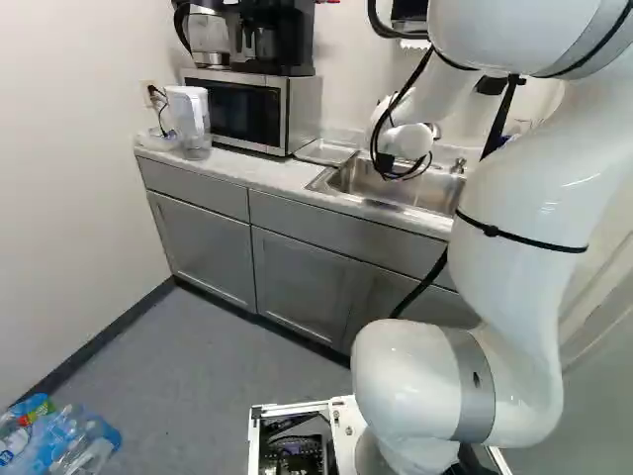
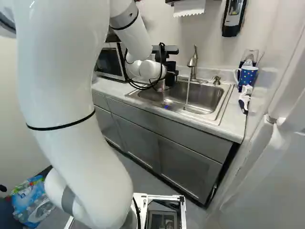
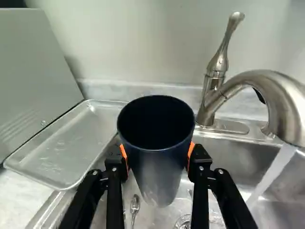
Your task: Rinse the cup and place it in the tray
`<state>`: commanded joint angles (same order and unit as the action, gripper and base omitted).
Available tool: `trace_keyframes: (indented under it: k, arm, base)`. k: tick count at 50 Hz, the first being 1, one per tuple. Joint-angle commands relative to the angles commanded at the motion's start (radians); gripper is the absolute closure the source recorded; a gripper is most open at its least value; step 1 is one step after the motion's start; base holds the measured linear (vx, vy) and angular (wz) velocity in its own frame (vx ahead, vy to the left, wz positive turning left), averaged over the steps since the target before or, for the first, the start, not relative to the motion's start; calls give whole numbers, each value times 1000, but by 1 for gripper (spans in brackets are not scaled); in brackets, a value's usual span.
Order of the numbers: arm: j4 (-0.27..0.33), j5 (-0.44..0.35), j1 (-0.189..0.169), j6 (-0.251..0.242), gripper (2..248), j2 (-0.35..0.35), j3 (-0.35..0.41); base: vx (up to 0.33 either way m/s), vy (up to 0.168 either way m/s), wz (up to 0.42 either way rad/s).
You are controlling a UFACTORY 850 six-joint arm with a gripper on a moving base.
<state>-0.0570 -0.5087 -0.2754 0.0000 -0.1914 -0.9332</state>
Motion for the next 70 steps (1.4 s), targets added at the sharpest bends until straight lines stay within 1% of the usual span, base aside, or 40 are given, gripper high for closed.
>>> trace_keyframes:
  k: [24,58,61,70]
  arm:
    - [0,87,-73,0,124,-33,18]
    - [0,214,-179,0,124,-29,22]
    - [0,221,-187,0,124,-29,23]
    - [0,221,-186,0,124,-29,22]
  base:
    - [0,0,0]
    - [0,0,0]
    - [0,0,0]
    - [0,0,0]
